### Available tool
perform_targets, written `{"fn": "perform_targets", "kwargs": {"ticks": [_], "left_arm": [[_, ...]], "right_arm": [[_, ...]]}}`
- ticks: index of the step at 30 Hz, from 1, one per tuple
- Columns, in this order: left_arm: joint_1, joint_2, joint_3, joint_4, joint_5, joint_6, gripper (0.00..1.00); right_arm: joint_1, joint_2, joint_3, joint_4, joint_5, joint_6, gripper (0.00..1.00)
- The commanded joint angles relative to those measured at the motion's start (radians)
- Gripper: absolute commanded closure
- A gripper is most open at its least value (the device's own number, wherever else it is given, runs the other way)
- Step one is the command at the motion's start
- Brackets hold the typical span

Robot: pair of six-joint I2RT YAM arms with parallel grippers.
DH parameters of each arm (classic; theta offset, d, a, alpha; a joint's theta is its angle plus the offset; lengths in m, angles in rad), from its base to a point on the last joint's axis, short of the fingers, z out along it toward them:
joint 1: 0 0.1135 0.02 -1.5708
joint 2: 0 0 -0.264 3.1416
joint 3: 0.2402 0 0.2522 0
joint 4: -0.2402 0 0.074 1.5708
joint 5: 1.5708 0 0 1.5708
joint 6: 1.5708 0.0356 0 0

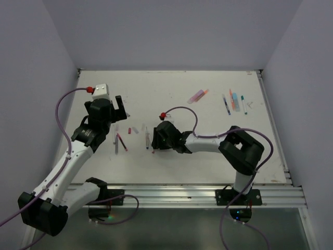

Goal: Open the pen caps

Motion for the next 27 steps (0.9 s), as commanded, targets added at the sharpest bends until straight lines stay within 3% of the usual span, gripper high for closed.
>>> {"fn": "perform_targets", "kwargs": {"ticks": [1,4,8,13,19,27], "left_arm": [[0.009,-0.024,-0.044,0.063,-0.048,0.038,0.00],[0.009,-0.026,-0.050,0.065,-0.042,0.046,0.00],[0.009,-0.029,-0.058,0.069,-0.021,0.046,0.00],[0.009,-0.033,-0.067,0.069,-0.015,0.050,0.00],[0.009,-0.023,-0.067,0.065,-0.016,0.050,0.00],[0.009,-0.004,-0.070,0.066,-0.033,0.064,0.00]], "right_arm": [[-0.012,-0.108,0.043,-0.178,0.127,-0.076,0.50],[-0.100,-0.191,0.079,-0.293,0.181,-0.160,0.35],[-0.308,-0.278,0.092,-0.390,0.158,-0.257,0.28],[-0.623,-0.283,0.165,-0.467,0.081,-0.391,0.24],[-0.889,-0.121,0.303,-0.527,-0.061,-0.460,0.26],[-0.961,0.077,0.498,-0.585,-0.105,-0.523,0.29]]}}
